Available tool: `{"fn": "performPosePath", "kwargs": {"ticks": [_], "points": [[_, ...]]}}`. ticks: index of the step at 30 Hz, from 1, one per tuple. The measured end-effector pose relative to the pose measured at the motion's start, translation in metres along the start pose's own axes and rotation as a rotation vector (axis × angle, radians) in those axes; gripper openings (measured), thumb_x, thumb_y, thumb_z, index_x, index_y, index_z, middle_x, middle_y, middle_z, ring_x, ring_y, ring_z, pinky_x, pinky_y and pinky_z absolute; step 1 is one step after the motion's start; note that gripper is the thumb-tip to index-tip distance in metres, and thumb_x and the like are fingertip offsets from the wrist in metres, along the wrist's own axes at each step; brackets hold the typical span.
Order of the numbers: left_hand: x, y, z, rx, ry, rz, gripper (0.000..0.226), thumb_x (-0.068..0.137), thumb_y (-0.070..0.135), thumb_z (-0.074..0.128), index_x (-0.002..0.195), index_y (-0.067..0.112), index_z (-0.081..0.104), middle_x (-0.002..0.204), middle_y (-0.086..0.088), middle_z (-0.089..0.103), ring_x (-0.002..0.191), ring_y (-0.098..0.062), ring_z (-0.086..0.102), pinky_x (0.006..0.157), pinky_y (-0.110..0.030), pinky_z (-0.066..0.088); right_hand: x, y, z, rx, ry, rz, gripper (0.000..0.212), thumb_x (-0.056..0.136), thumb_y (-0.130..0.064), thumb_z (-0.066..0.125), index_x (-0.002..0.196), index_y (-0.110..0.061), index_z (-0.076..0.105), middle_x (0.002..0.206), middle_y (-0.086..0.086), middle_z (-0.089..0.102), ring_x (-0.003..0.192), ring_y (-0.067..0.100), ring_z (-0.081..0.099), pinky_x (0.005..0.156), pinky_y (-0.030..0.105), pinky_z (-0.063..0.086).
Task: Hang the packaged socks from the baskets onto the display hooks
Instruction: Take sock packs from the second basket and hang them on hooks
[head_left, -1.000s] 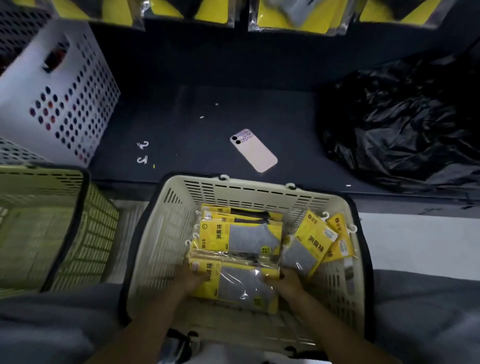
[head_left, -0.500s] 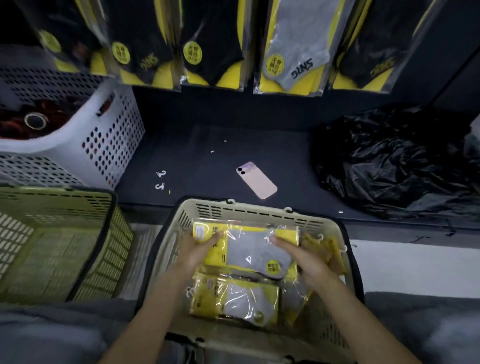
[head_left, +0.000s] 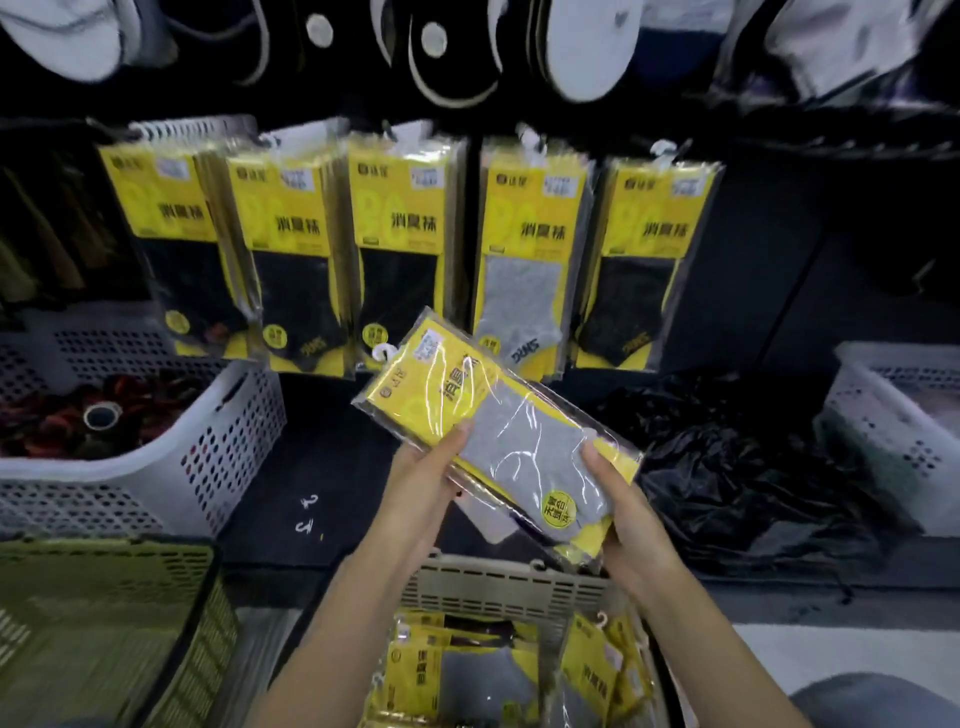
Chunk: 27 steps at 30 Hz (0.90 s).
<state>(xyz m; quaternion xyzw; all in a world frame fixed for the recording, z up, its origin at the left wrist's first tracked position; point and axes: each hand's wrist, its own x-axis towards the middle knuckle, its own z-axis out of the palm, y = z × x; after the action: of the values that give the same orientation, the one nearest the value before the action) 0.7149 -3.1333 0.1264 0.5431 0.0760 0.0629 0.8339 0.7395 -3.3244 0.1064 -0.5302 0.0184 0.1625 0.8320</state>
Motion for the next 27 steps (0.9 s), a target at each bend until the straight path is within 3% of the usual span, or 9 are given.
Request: {"fn": "performPosePath", "kwargs": {"ticks": [3,6,9,13,16,20,23,27], "points": [[0.008,0.026,0.018,0.16,0.05,0.15,0.038,0.072,0.034,0.072,0.106,0.019,0.067,0.102,0.002,0.074,0.095,-0.017,0.069,0.08,-0.031,0.054,0.004,-0.02,-0.002,-0.159,0.097,-0.128,0.051,0.078,-0.032,0.071,0.125,-0.018,0.057,0.123,0.006,0.064,0.109,0.021,0.064,0.091,0.032,0.053],[0.018,0.047,0.034,0.283,0.07,0.257,0.029,0.074,0.025,0.077,0.101,0.023,0.067,0.091,0.013,0.075,0.086,-0.005,0.07,0.066,-0.013,0.053,0.009,-0.055,0.003,-0.272,0.144,-0.282,0.05,0.082,-0.024,0.069,0.128,-0.025,0.05,0.13,-0.005,0.055,0.117,0.008,0.055,0.087,0.021,0.045],[0.025,0.063,0.055,0.37,-0.012,0.319,0.027,0.072,0.02,0.08,0.094,0.029,0.066,0.085,0.022,0.073,0.08,0.003,0.069,0.059,-0.007,0.049,0.011,-0.093,0.022,-0.333,0.081,-0.44,0.038,0.078,-0.037,0.065,0.115,-0.027,0.06,0.121,-0.005,0.064,0.111,0.008,0.061,0.091,0.025,0.048],[0.029,0.076,0.08,0.426,-0.073,0.382,0.043,0.054,0.038,0.083,0.093,0.033,0.065,0.086,0.026,0.072,0.082,0.006,0.068,0.061,-0.007,0.05,0.01,-0.131,0.044,-0.342,0.074,-0.59,0.035,0.073,-0.043,0.067,0.099,-0.019,0.067,0.102,0.005,0.071,0.096,0.012,0.067,0.083,0.024,0.054],[0.035,0.085,0.093,0.434,-0.07,0.419,0.043,0.049,0.042,0.083,0.088,0.034,0.066,0.082,0.028,0.071,0.078,0.008,0.067,0.058,-0.006,0.049,0.014,-0.148,0.048,-0.301,0.056,-0.599,0.035,0.074,-0.036,0.069,0.1,-0.013,0.068,0.1,0.004,0.073,0.098,0.018,0.068,0.088,0.032,0.054],[0.045,0.098,0.102,0.399,-0.083,0.428,0.037,0.066,0.056,0.066,0.095,0.032,0.067,0.088,0.027,0.071,0.083,0.009,0.066,0.061,-0.002,0.046,0.021,-0.163,0.036,-0.237,0.019,-0.553,0.034,0.077,-0.033,0.066,0.108,-0.017,0.066,0.103,0.0,0.074,0.095,0.015,0.07,0.076,0.025,0.058],[0.055,0.111,0.104,0.405,-0.05,0.449,0.035,0.076,0.056,0.055,0.101,0.033,0.065,0.091,0.025,0.072,0.086,0.012,0.064,0.065,0.001,0.043,0.027,-0.175,0.018,-0.211,0.097,-0.534,0.027,0.083,-0.029,0.063,0.106,-0.015,0.066,0.098,0.001,0.075,0.089,0.016,0.072,0.064,0.019,0.056],[0.067,0.129,0.104,0.423,0.019,0.505,0.029,0.075,0.055,0.054,0.091,0.033,0.065,0.072,0.018,0.069,0.07,0.012,0.062,0.058,-0.001,0.042,0.042,-0.195,-0.004,-0.175,0.23,-0.545,0.018,0.091,-0.018,0.058,0.106,-0.009,0.064,0.096,0.007,0.074,0.085,0.02,0.072,0.069,0.028,0.054]]}}
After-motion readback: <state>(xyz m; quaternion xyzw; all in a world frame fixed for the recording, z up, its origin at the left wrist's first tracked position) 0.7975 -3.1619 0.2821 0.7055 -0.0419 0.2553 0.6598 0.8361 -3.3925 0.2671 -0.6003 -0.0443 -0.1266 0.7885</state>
